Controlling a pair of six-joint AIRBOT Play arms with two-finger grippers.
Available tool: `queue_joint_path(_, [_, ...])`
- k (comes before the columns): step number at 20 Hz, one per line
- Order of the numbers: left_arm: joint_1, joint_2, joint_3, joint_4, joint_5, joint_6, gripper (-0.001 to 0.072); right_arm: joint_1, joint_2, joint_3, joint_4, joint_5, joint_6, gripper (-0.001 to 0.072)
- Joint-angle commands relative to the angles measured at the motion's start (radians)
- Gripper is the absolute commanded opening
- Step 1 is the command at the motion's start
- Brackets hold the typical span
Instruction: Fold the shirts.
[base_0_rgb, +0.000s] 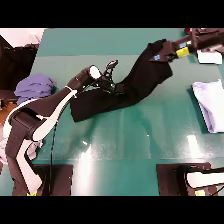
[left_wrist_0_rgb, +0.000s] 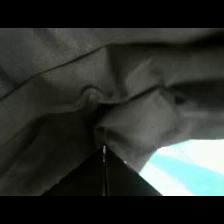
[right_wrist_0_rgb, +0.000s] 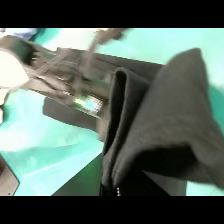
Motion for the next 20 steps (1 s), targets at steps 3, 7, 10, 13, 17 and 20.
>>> queue_joint_path(3, [0.049,-0.003,0.026,0.006,-0.062,0.0,0.0022,0.127,-0.124,0.145,-0.003,0.032,0.027,0.0018])
queue_joint_path(7, [0.157,0.074,0.049,0.063,-0.156,0.0,0.0022,0.177,-0.137,0.073,-0.003,-0.032,0.006,0.0018])
queue_joint_path(10, [0.253,0.187,0.049,0.134,-0.228,0.011,0.0022,0.221,-0.138,0.063,-0.003,-0.105,-0.001,0.0018])
queue_joint_path(13, [0.35,0.298,0.049,0.205,-0.308,0.034,0.0022,0.275,-0.141,0.063,-0.003,-0.171,-0.001,0.0018])
queue_joint_path(17, [0.456,0.425,0.049,0.286,-0.386,0.034,0.0022,0.366,-0.187,0.066,0.0,-0.261,-0.029,0.0019])
queue_joint_path(20, [0.506,0.487,0.048,0.289,-0.41,0.034,0.0023,0.468,-0.262,0.066,0.0,-0.353,-0.105,0.0021])
